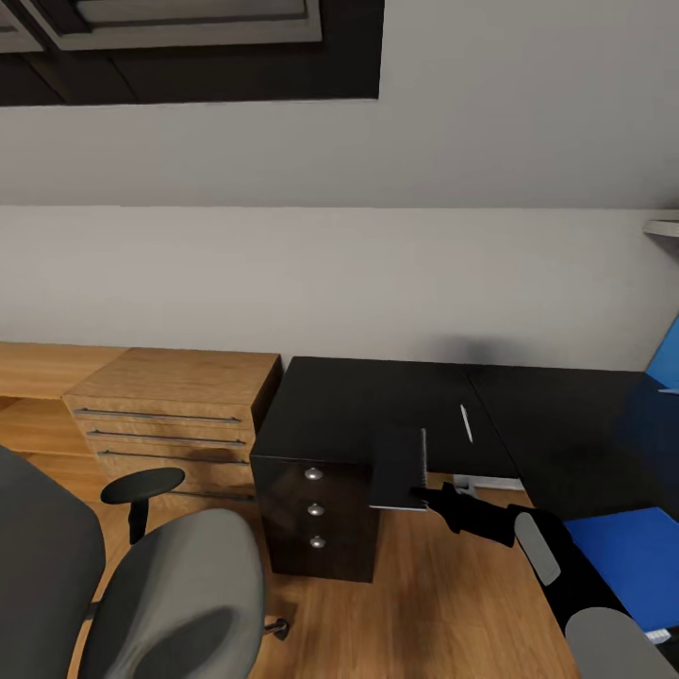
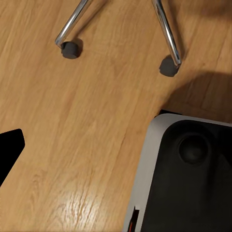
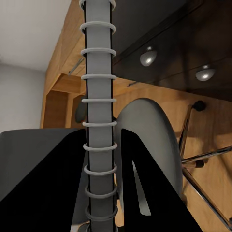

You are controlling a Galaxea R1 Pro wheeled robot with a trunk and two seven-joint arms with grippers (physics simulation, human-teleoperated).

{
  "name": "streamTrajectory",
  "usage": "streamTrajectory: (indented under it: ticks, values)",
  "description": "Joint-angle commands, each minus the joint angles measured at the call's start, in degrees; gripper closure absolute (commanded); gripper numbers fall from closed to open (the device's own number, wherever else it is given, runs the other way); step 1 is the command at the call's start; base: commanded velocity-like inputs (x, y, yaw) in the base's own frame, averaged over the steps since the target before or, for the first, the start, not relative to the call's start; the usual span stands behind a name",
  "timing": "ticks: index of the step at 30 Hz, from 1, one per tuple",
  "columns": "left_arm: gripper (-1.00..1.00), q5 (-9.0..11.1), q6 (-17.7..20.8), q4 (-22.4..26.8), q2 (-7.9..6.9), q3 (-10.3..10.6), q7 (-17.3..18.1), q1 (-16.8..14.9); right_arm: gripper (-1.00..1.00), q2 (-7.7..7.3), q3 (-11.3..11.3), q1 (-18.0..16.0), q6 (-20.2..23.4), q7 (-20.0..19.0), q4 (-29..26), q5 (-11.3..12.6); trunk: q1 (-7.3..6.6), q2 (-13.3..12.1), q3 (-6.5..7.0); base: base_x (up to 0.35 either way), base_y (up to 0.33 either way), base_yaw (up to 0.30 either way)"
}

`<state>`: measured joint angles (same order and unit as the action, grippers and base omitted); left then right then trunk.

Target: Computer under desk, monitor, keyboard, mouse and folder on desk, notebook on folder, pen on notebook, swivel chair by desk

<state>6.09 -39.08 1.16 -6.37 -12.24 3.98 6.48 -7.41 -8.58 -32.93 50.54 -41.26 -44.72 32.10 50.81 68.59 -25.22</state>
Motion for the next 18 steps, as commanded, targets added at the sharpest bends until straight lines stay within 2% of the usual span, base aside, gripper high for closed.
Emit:
streamTrajectory:
  ticks: [1,12,17,18]
  values:
    - [-1.00,0.59,-0.04,0.07,0.02,0.02,0.42,0.02,1.00,-0.01,-0.12,-0.03,0.26,-0.27,-0.01,-0.11,0.00,0.03,-0.05,0.000,0.000,-0.002]
    - [-1.00,0.59,-0.04,0.07,-0.05,-0.06,0.37,0.02,1.00,-0.80,-0.25,-0.03,0.29,-0.40,-1.41,0.28,0.00,0.03,-0.05,0.000,0.000,0.000]
    - [-1.00,0.62,-0.04,0.07,-0.01,-0.06,0.54,0.02,1.00,-1.51,-0.29,-0.03,0.31,-0.40,-2.60,0.36,0.00,0.03,-0.05,0.000,0.000,0.000]
    - [-1.00,0.60,-0.04,0.07,0.07,-0.05,0.63,0.02,1.00,-1.98,-0.29,-0.03,0.53,-0.40,-2.81,0.97,0.00,0.03,-0.05,0.000,0.000,-0.047]
